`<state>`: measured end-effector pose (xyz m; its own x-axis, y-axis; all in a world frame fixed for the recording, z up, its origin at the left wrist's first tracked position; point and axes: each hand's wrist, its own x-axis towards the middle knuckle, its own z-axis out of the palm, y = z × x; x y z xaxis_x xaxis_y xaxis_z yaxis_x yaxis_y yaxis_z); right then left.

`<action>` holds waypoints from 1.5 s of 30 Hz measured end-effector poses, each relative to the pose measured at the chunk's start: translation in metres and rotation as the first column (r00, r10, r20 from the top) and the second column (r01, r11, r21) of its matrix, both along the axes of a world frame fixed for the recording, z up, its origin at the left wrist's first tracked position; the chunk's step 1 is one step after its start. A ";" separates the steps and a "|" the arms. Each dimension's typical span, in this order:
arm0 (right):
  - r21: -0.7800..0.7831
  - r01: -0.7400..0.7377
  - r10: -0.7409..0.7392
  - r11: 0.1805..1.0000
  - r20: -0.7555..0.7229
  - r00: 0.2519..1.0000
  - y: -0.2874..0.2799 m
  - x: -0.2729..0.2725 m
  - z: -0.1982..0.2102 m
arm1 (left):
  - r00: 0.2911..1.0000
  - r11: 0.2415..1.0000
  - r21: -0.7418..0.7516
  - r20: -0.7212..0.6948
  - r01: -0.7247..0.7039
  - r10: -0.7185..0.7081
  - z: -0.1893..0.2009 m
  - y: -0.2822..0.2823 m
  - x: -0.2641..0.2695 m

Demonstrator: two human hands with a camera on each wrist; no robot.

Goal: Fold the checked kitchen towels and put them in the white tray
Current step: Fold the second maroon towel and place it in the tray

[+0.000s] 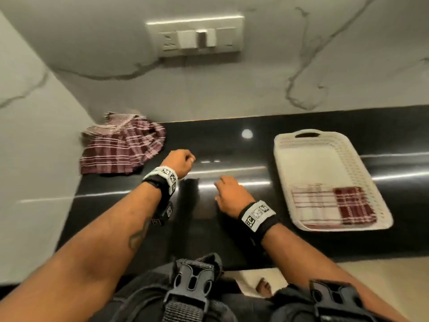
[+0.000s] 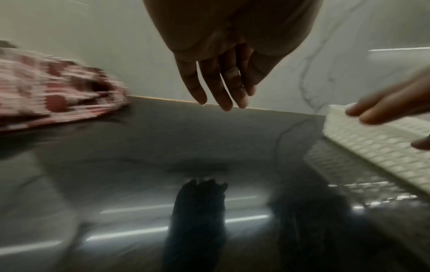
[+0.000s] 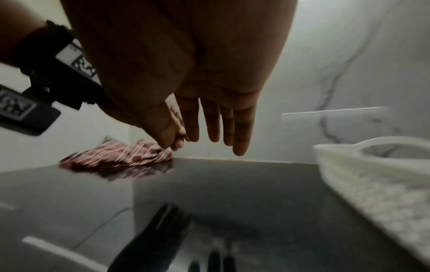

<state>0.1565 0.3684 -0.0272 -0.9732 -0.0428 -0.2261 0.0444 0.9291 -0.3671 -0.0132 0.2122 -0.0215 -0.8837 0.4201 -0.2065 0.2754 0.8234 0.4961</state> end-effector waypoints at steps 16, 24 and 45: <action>0.058 -0.057 0.034 0.997 0.348 0.937 -0.190 -0.076 -0.043 | 0.995 0.998 -0.016 -0.075 -0.065 0.063 -0.023 -0.213 -0.082; 0.031 0.006 -0.016 0.999 0.349 0.937 -0.190 -0.072 -0.041 | 0.981 0.992 -0.005 -0.149 -0.126 0.123 -0.036 -0.188 -0.088; -0.387 0.073 -0.121 0.919 -0.102 0.987 -0.174 -0.035 0.003 | 0.982 0.850 0.510 0.049 0.132 -0.182 -0.018 -0.205 0.064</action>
